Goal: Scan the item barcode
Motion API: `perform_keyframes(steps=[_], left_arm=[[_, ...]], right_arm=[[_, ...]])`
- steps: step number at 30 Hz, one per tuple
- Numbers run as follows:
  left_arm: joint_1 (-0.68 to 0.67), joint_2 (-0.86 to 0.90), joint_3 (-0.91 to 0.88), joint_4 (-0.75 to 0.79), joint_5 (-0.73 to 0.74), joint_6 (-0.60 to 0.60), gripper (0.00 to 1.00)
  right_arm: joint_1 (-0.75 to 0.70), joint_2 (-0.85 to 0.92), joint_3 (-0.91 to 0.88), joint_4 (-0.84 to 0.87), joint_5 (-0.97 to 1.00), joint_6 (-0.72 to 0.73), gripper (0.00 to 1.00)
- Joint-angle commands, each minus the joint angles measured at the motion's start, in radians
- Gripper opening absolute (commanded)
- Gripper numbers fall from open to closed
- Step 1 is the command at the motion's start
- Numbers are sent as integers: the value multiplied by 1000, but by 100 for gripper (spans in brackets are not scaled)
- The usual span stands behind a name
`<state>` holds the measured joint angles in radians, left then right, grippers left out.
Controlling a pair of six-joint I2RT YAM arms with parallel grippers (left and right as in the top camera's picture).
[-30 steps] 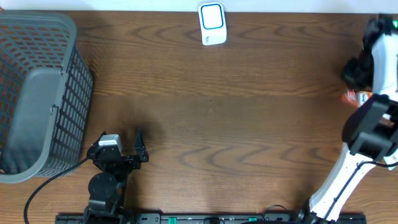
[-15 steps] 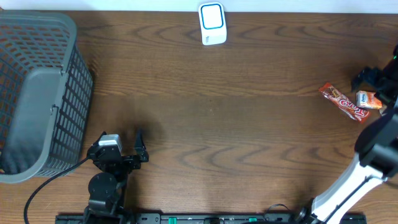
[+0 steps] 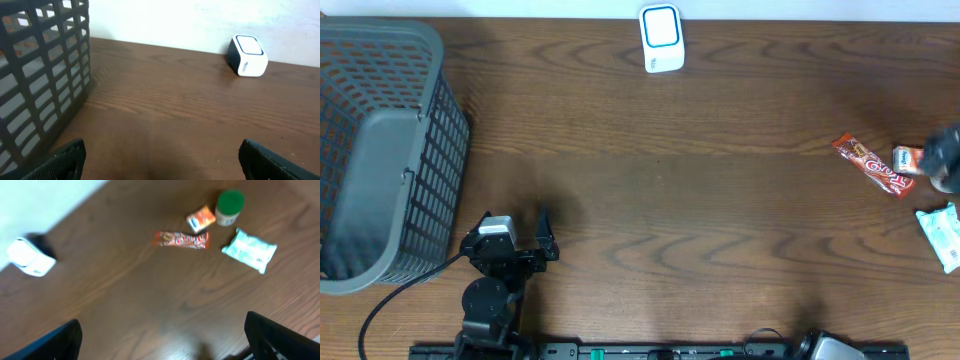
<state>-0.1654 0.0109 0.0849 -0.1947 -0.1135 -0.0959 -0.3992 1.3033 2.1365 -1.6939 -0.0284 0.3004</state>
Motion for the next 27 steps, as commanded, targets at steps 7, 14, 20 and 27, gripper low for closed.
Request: perform_keyframes(steps=[7,14,20,27], left_arm=[[4,-7,-18,-25,-2,16,98],[4,-7,-18,-25,-2,16,98],[4,-7,-18,-25,-2,16,98],[4,-7,-18,-25,-2,16,98]], right_arm=[[0,-432,-4,-3,-15,-25,99],[18,-686,-4,-4,-15,-25,99],[109,-816,-5,-3,131,-29,99],[241,-929,-29,-3,195,-32,99]])
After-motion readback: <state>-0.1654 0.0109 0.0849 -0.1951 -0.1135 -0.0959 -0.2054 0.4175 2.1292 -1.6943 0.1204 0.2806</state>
